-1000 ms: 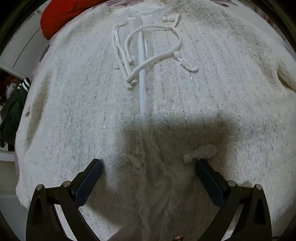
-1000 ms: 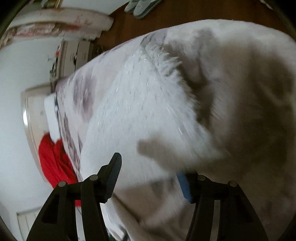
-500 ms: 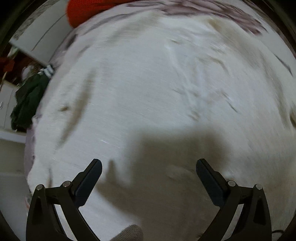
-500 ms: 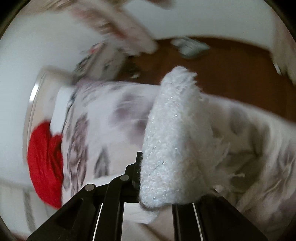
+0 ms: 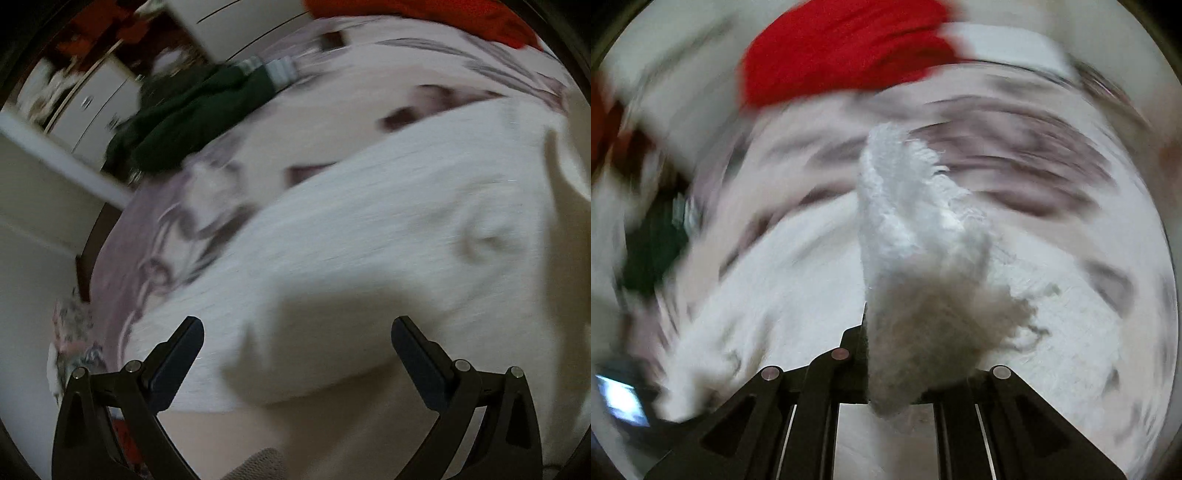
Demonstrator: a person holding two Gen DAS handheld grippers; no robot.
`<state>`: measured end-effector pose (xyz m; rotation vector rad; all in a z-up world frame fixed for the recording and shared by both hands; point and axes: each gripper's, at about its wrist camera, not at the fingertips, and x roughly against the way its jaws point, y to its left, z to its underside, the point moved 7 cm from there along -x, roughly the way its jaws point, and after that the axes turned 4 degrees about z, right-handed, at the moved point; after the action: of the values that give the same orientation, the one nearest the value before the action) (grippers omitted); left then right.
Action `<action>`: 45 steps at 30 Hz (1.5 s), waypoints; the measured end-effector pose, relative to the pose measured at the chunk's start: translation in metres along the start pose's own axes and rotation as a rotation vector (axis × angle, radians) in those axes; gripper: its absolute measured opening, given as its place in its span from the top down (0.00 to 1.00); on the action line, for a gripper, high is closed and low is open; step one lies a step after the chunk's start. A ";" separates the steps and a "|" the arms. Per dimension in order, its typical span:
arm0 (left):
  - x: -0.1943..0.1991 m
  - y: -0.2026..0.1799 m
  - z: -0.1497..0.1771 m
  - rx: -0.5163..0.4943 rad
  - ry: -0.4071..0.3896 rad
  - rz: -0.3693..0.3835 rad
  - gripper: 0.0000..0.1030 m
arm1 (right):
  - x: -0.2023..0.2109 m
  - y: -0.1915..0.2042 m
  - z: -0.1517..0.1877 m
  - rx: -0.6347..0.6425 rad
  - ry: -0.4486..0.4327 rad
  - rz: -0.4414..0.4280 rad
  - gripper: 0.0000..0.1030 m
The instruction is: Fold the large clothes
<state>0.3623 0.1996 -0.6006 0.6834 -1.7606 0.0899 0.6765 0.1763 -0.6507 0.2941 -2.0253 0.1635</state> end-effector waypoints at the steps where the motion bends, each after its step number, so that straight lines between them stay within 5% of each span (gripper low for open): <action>1: -0.006 0.016 0.005 0.012 0.012 -0.007 0.00 | -0.024 0.029 0.000 0.073 0.019 0.014 0.91; 6: -0.024 0.072 0.027 0.087 0.065 0.004 0.00 | -0.107 0.096 0.034 0.227 0.214 0.059 0.82; 9: -0.024 0.101 0.047 0.144 0.095 0.028 0.00 | -0.081 0.076 0.051 0.092 0.276 -0.079 0.66; 10: -0.022 0.103 0.054 0.155 0.105 0.031 0.00 | -0.066 0.061 0.054 0.021 0.287 -0.118 0.54; 12: -0.021 0.111 0.068 0.171 0.130 0.038 0.00 | -0.027 0.016 0.076 -0.129 0.284 -0.142 0.51; 15: -0.021 0.113 0.088 0.172 0.166 0.046 0.00 | 0.012 -0.067 0.135 -0.285 0.339 -0.020 0.50; 19: -0.025 0.110 0.103 0.140 0.190 0.035 0.00 | 0.002 -0.161 0.241 -0.515 0.560 0.130 0.50; 21: -0.028 0.109 0.109 0.148 0.211 0.040 0.00 | -0.007 -0.194 0.265 -0.600 0.534 0.154 0.51; 24: -0.033 0.109 0.117 0.149 0.242 0.033 0.00 | -0.010 -0.266 0.276 -0.722 0.355 0.321 0.53; 28: -0.033 0.109 0.119 0.153 0.261 0.030 0.00 | -0.026 -0.314 0.320 -1.060 0.332 0.255 0.55; 34: -0.028 0.117 0.123 0.265 0.296 0.131 0.00 | 0.012 -0.284 0.347 -0.947 0.379 0.210 0.54; 36: -0.033 0.120 0.130 0.405 0.330 0.296 0.00 | 0.035 -0.254 0.360 -0.903 0.374 0.124 0.53; 38: -0.049 0.119 0.137 0.610 0.394 0.564 0.00 | 0.053 -0.228 0.377 -0.844 0.379 0.093 0.51; 41: -0.075 0.137 0.141 0.913 0.365 0.748 0.02 | 0.068 -0.187 0.402 -0.784 0.377 0.042 0.51; 44: -0.091 0.161 0.130 1.091 0.265 0.748 0.10 | 0.068 -0.160 0.407 -0.721 0.339 -0.061 0.50; 45: -0.092 0.167 0.124 1.096 0.234 0.721 0.24 | 0.068 -0.163 0.398 -0.707 0.329 -0.077 0.49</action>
<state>0.1869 0.3238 -0.6748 0.6936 -1.5533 1.6383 0.3507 -0.0863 -0.7730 -0.0998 -1.6211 -0.5152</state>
